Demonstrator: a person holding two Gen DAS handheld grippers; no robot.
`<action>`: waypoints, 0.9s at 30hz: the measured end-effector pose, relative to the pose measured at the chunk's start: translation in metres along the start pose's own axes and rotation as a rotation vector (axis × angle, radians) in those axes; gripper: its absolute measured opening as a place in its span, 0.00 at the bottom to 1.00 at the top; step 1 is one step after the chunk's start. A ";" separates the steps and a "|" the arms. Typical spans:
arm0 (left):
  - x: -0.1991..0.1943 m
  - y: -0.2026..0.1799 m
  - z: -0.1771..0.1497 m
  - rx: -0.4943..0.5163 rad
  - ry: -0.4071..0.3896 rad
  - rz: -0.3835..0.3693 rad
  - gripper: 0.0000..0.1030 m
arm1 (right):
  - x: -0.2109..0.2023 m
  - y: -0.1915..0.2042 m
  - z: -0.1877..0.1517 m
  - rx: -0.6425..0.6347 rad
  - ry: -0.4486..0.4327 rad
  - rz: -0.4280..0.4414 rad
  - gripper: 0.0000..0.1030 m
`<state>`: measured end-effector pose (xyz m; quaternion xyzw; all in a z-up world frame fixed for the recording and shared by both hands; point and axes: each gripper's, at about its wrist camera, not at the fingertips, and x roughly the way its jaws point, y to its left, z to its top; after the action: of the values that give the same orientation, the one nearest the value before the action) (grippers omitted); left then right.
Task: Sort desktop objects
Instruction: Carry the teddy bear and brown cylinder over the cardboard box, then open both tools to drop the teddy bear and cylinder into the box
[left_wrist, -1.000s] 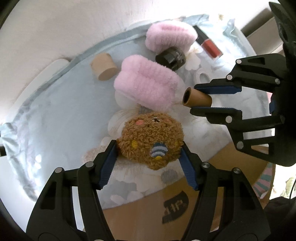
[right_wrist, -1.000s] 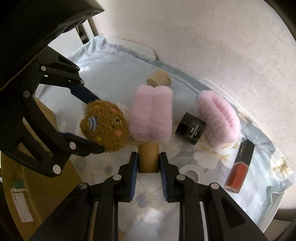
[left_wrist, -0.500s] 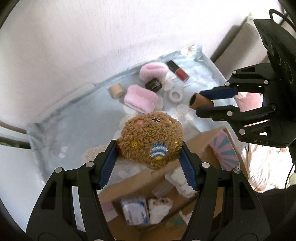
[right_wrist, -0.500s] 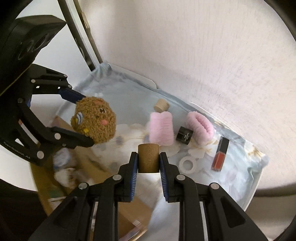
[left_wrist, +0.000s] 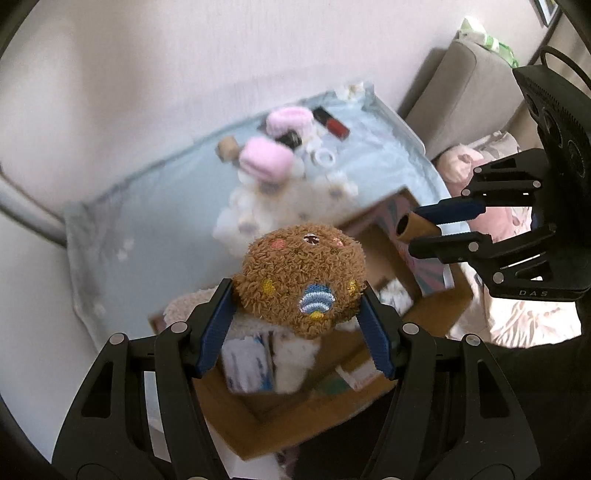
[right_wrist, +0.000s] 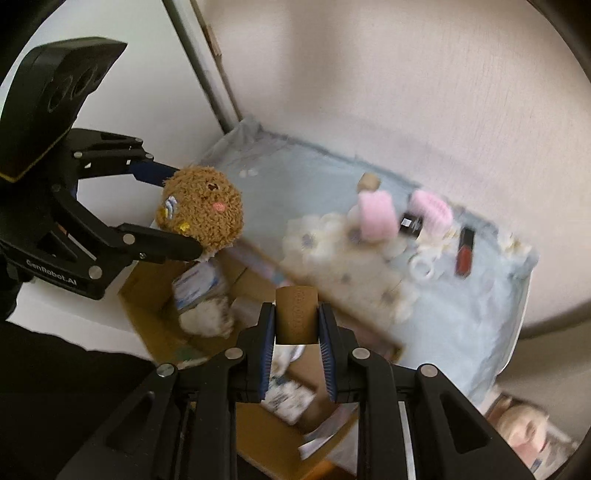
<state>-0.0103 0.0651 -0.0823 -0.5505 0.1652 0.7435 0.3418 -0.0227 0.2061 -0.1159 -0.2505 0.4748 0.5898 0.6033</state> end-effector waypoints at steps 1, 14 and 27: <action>0.005 0.000 -0.006 -0.011 0.006 -0.004 0.60 | 0.003 0.004 -0.006 0.005 0.010 0.002 0.21; 0.045 0.010 -0.056 -0.162 0.061 -0.045 0.60 | 0.038 0.027 -0.047 0.065 0.072 0.026 0.21; 0.048 0.016 -0.064 -0.183 0.066 -0.023 0.60 | 0.040 0.036 -0.049 0.053 0.063 0.021 0.21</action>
<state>0.0161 0.0296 -0.1503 -0.6055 0.1014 0.7330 0.2931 -0.0762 0.1894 -0.1624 -0.2480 0.5115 0.5752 0.5882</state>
